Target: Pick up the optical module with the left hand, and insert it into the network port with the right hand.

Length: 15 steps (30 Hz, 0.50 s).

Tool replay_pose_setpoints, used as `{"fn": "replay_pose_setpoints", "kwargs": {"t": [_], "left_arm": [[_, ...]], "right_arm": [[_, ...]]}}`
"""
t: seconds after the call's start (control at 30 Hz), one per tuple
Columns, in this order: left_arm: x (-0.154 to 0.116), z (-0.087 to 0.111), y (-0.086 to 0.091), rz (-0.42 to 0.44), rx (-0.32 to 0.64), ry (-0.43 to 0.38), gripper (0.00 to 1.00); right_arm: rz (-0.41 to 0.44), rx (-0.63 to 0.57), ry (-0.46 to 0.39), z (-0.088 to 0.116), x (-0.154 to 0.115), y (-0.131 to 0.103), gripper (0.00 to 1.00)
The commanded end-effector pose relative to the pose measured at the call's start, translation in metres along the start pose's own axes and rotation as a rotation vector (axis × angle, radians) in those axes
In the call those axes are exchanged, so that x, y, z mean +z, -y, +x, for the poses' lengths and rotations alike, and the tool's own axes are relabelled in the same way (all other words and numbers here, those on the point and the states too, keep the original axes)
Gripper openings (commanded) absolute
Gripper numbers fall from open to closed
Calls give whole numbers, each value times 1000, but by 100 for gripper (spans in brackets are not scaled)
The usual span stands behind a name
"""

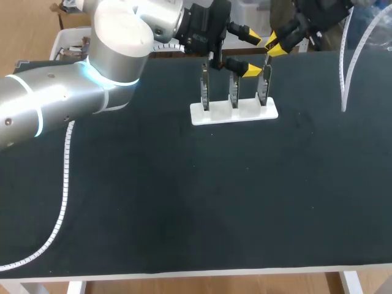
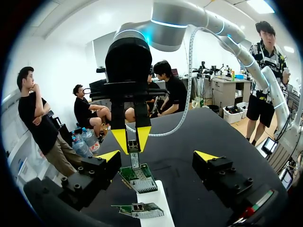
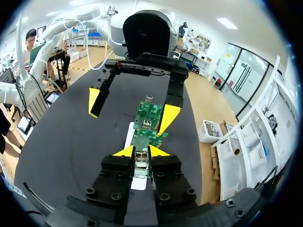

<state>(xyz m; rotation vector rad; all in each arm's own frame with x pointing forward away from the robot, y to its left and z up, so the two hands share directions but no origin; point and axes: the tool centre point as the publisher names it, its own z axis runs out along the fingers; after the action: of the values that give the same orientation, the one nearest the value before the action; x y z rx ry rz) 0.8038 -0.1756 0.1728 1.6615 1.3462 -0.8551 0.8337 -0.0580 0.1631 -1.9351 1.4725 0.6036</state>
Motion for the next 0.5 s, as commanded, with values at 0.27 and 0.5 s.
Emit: {"fn": "replay_pose_setpoints", "kwargs": {"t": [0.27, 0.5], "left_arm": [[0, -1, 0, 0, -1, -4, 100], [0, -1, 0, 0, -1, -4, 100]], "right_arm": [[0, 3, -6, 2, 1, 2, 0], [-1, 11, -9, 4, 1, 4, 0]]}}
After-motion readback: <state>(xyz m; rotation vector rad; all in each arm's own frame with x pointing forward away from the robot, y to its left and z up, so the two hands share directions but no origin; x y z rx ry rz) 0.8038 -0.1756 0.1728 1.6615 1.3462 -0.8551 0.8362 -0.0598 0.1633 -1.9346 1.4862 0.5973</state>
